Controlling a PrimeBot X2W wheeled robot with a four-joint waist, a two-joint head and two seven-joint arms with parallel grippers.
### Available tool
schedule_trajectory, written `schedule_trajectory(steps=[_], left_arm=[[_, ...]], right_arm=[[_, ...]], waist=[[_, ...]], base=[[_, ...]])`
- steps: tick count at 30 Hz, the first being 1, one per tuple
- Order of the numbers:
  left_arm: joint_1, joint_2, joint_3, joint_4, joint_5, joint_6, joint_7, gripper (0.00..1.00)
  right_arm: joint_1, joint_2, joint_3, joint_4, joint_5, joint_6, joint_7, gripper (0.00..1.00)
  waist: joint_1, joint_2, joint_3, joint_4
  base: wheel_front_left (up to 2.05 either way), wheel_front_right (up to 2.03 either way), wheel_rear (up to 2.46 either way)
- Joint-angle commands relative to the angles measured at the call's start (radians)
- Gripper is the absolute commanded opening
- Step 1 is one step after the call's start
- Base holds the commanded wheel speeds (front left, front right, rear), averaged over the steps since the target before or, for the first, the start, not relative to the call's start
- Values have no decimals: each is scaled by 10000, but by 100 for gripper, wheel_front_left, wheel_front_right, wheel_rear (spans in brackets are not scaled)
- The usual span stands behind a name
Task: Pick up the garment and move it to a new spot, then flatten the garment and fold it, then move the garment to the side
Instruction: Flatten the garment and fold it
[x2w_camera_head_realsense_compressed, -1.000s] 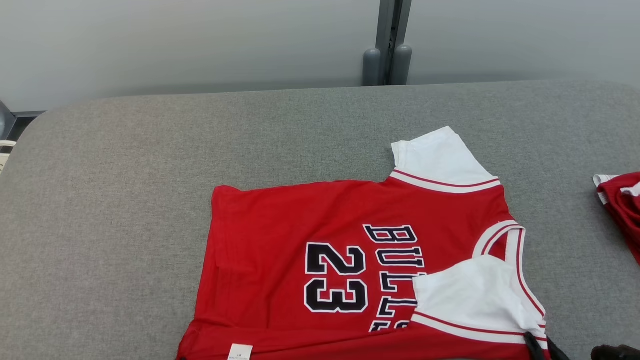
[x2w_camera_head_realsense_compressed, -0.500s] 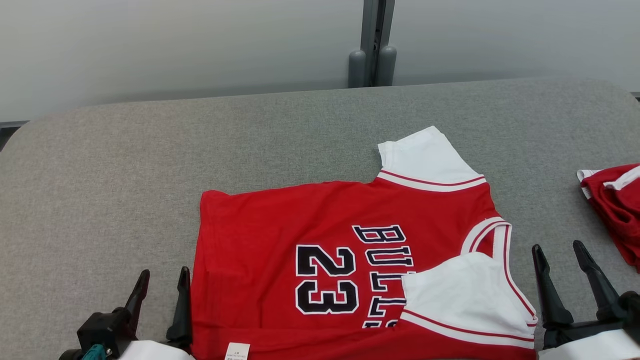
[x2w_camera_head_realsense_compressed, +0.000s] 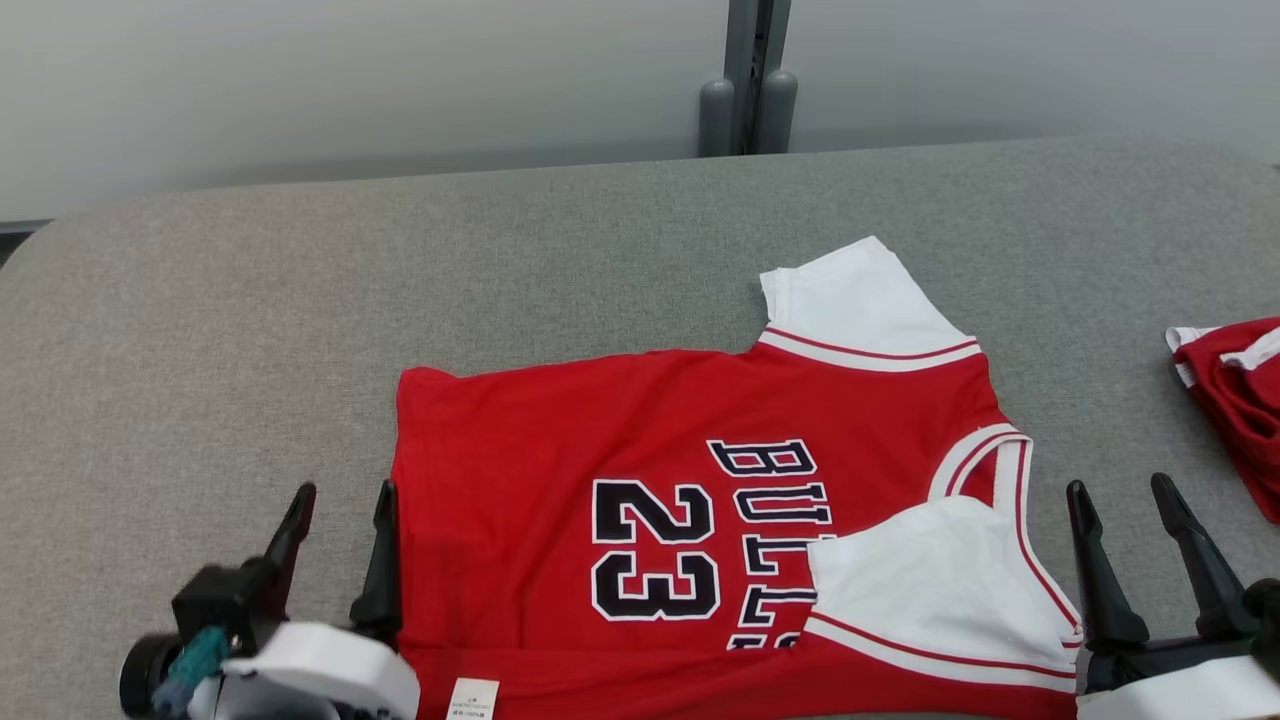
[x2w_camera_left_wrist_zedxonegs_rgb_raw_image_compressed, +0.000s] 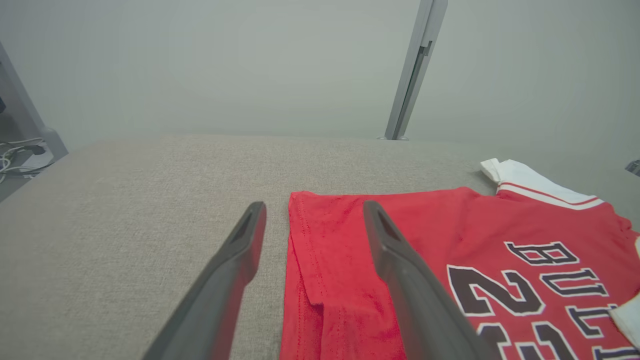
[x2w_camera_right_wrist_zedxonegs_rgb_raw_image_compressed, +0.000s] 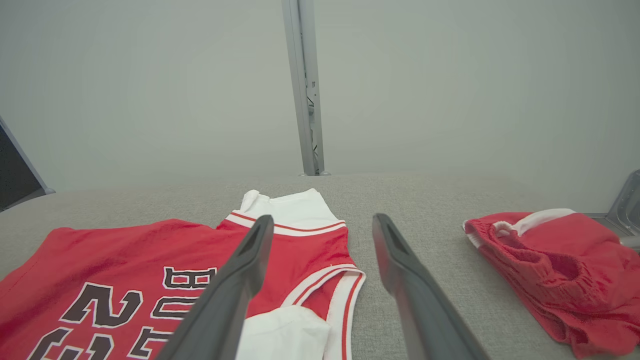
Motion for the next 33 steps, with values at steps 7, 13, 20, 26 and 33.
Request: schedule_trajectory(steps=[7,13,20,26,33], left_arm=[[-2619,68,-98,913,-270,-585,1197,100],[-4833,166,-81,3020,-697,-1156,2538,100],[-6075,177,62,5289,-1062,-1468,3055,100],[-6461,55,-75,6214,-1175,-1765,3206,0],[-6562,-136,-400,6538,-1143,-1972,3435,0]], right_arm=[[-680,-197,26,-254,93,0,129,100],[-1234,-278,256,-102,196,0,32,100],[-1625,-352,446,251,309,0,-137,100],[-1748,-429,382,436,351,0,-167,100],[-2032,-551,247,536,379,0,-107,100]], waist=[[0,-1,1106,-39],[0,-1,1871,-357],[0,-1,2277,-695],[0,-1,2365,-694],[0,-1,2331,-584]], base=[[0,0,0],[0,0,0],[0,0,0],[0,0,0],[0,0,0]])
